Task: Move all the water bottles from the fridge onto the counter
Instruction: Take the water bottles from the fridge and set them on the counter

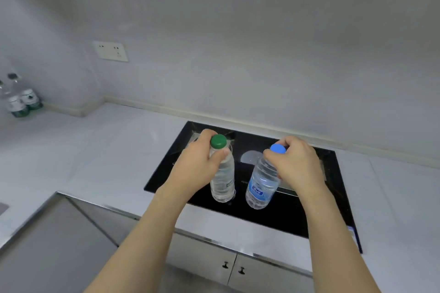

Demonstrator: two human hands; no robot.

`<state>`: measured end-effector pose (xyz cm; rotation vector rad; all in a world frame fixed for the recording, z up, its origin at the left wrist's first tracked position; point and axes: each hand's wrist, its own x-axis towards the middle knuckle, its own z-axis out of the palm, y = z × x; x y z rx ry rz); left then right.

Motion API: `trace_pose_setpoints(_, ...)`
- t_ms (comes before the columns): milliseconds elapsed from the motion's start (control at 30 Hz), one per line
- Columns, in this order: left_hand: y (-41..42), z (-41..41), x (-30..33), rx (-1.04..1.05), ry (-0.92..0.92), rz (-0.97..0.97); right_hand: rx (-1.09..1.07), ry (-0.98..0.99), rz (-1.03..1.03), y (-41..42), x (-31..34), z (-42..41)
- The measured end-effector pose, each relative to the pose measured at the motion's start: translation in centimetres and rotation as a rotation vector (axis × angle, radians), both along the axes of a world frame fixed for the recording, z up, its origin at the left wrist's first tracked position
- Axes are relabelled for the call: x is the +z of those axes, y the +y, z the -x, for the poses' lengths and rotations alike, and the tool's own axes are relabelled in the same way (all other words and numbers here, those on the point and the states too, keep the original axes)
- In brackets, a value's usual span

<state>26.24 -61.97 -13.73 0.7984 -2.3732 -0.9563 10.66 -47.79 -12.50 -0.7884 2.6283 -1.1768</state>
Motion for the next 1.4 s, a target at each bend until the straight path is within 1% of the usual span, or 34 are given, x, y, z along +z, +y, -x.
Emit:
trace_pose_setpoints(67,-2.1,-2.2,0.1,0.043,-0.003,0.001,0.039,-0.003,-0.001,-2.5,0.0,-1.8)
trace_pose_setpoints(100,-4.5,-4.9,0.0,0.083,0.001,0.006,0.077,0.003,-0.006,-5.6,-0.2,-3.8)
trace_pose_setpoints(200,-6.5,-7.1,0.3,0.121,-0.001,0.015,0.088,0.005,0.011,-8.0,0.3,-5.6)
trace_pose_setpoints(400,-12.4,-14.3,0.5,0.202,-0.007,-0.003,0.168,0.010,0.055,-15.1,-0.5,-11.2)
trace_pose_setpoints(600,-17.2,-18.6,-0.1,0.293,-0.006,-0.033,0.270,-0.006,0.006,-21.4,-1.2,-14.9)
trace_pose_setpoints(767,-21.4,-19.6,-1.3,0.373,0.002,-0.080,0.361,-0.001,-0.040,-26.9,-2.0,-15.6)
trace_pose_setpoints(867,-24.0,-19.2,-1.7,0.399,-0.009,-0.073,0.399,-0.032,-0.021,-30.6,-2.5,-15.2)
trace_pose_setpoints(1167,-32.9,-17.7,-0.9,0.486,-0.059,-0.059,0.541,-0.035,-0.025,-41.9,-2.4,-13.1)
trace_pose_setpoints(1400,-38.8,-19.2,-1.2,0.568,-0.088,-0.075,0.622,-0.036,-0.038,-49.3,-3.1,-13.9)
